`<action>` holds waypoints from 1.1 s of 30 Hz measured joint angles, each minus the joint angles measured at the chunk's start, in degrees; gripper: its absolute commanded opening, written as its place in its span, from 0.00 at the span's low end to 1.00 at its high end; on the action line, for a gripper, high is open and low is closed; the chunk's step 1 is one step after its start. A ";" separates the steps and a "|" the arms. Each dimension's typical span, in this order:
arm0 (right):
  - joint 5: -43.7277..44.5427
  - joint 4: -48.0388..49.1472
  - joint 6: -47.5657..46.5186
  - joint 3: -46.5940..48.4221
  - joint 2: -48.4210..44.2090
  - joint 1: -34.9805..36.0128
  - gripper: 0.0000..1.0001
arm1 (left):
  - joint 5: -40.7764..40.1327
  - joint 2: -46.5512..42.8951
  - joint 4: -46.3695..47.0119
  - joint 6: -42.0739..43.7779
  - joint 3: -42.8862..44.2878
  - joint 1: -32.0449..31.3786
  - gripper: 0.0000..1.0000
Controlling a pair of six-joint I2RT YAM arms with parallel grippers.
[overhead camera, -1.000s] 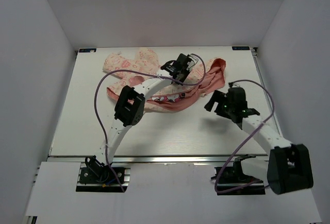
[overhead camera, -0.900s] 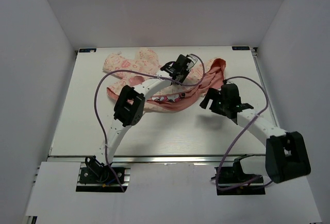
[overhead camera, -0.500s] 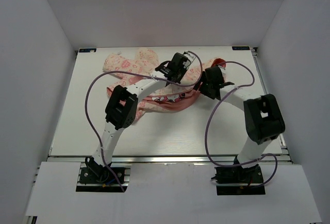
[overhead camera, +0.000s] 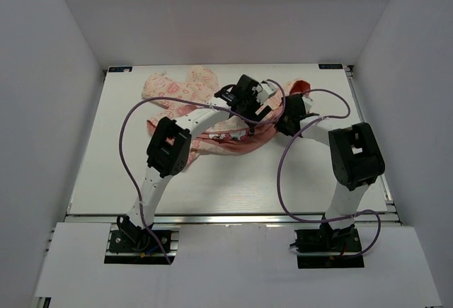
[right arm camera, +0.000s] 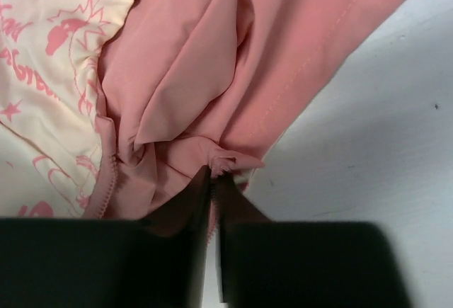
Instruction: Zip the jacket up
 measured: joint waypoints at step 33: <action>2.71 -5.44 -6.84 -11.28 -17.03 -5.64 0.00 | -25.99 12.87 11.47 -8.55 9.33 -4.63 0.00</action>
